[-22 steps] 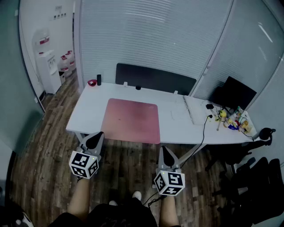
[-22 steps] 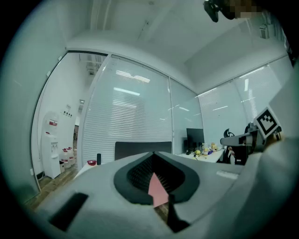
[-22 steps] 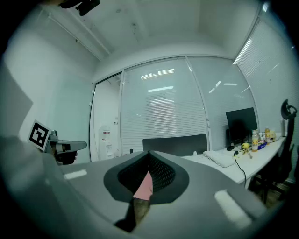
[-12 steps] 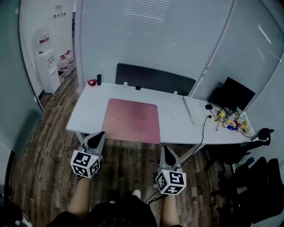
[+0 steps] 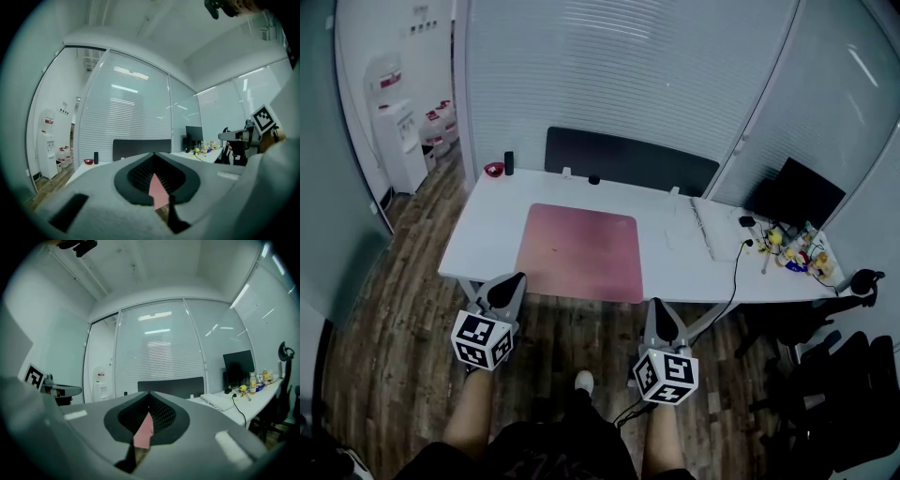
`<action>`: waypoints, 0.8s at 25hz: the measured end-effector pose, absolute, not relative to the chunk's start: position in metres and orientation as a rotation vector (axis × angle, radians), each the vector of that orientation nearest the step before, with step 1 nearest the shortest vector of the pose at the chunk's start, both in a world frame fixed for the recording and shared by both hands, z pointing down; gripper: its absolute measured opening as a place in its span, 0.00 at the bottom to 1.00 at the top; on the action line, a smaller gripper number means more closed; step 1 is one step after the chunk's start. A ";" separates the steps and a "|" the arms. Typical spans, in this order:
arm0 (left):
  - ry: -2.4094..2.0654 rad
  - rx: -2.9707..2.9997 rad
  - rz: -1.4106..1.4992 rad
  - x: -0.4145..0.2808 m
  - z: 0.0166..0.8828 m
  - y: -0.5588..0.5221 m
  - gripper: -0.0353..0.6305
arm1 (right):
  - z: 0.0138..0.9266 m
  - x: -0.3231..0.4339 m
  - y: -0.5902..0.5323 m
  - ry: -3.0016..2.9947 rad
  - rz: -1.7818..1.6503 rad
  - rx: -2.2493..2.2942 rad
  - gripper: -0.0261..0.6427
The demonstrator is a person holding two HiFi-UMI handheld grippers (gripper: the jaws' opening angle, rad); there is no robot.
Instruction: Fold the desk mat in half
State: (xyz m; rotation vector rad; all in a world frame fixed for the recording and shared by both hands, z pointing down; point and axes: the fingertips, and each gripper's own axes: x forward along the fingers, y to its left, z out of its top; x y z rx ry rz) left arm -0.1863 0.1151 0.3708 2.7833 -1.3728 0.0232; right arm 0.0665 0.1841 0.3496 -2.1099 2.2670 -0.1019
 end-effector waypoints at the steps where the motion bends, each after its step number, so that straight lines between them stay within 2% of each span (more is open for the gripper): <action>1: -1.372 2.781 0.032 -0.186 0.372 0.110 0.05 | 0.352 0.067 0.177 2.272 -0.108 -2.112 0.05; 20: -1.404 2.644 0.163 -0.126 0.432 -0.054 0.05 | 0.408 0.137 -0.005 2.337 -0.288 -2.065 0.06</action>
